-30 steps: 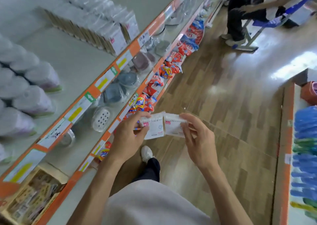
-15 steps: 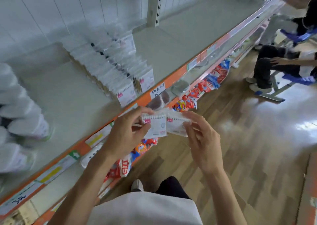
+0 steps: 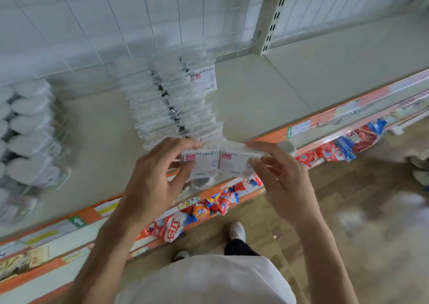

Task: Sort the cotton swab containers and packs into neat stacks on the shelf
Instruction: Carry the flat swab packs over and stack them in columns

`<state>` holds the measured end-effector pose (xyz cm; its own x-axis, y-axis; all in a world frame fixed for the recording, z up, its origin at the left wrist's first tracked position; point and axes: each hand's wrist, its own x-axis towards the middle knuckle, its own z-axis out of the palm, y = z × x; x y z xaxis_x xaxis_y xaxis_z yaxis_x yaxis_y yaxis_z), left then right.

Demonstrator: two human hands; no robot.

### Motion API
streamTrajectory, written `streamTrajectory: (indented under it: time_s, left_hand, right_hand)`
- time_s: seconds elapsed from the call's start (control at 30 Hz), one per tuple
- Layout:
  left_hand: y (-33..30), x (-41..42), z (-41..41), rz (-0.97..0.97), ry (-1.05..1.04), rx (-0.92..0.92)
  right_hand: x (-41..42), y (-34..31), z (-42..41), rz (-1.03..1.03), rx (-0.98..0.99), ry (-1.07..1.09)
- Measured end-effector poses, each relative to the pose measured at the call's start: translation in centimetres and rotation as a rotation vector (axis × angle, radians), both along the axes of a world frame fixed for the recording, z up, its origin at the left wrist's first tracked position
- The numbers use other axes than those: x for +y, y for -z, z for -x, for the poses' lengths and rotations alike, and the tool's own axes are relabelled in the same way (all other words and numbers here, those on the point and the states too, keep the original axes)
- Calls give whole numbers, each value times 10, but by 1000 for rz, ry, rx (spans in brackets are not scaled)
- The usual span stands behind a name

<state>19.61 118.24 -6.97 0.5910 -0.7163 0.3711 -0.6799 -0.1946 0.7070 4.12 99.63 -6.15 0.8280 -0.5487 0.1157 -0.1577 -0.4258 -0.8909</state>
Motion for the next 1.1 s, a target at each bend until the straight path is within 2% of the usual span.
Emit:
streamTrajectory:
  time_s: [0.33,0.63,0.83,1.1]
  left_hand:
    - [-7,-73,46,13,-291,56]
    - [4,-92,89,34,-624,188]
    - [-4,-101,98,94,-713,218]
    - [-12,-113,104,41,-718,217]
  right_hand:
    - [-118,-1,-23,-70,42,-316]
    - [-155,9,-57,-26,50,-615]
    - [-174,-9,-124,30,-150,-496]
    - [-170,36,-239,158,-75,-477]
